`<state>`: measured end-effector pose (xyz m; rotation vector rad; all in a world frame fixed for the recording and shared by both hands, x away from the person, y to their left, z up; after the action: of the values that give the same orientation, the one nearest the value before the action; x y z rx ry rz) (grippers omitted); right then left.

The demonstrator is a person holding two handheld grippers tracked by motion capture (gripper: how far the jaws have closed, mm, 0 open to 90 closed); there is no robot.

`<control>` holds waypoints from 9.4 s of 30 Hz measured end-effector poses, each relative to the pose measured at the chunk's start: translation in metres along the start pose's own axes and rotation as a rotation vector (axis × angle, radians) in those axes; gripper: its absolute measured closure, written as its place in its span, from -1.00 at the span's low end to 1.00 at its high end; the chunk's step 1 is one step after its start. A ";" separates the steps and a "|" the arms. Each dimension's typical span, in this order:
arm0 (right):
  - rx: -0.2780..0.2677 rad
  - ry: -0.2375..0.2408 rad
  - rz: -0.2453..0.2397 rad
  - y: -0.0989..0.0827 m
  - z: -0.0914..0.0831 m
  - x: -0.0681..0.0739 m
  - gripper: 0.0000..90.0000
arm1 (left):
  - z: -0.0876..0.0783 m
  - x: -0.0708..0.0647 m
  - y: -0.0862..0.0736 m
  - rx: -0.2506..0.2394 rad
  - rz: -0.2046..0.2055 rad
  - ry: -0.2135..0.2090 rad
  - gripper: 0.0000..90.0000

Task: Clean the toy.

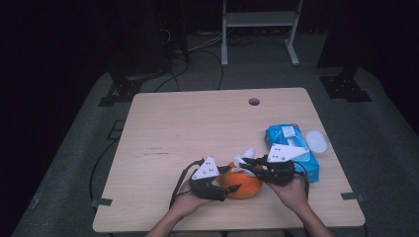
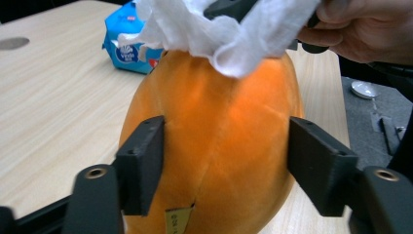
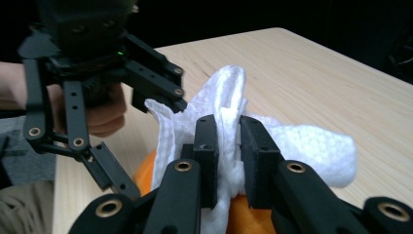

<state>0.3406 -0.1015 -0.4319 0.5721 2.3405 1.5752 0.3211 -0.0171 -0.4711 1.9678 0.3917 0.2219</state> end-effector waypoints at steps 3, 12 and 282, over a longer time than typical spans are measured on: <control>0.005 -0.021 -0.005 -0.001 -0.004 -0.002 0.72 | 0.000 0.000 0.000 0.004 0.008 0.004 -0.11; 0.010 -0.011 0.009 -0.006 -0.005 -0.002 0.72 | 0.012 0.003 -0.010 0.068 -0.020 0.006 -0.83; -0.029 0.043 0.060 0.002 -0.001 0.014 0.72 | -0.001 -0.009 -0.003 0.082 0.002 -0.105 -0.58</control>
<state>0.3279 -0.0957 -0.4297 0.6131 2.3482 1.6598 0.3123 -0.0186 -0.4737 2.0505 0.3345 0.1047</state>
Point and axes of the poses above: each handheld gripper's, and its own axes: z roughly forward along the jaws, y roughly out of its top, x roughly to its left, the point moved 10 cm from there along z, roughly forward along the jaws, and after that the axes turned 1 degree about -x, right-handed, at the moved point
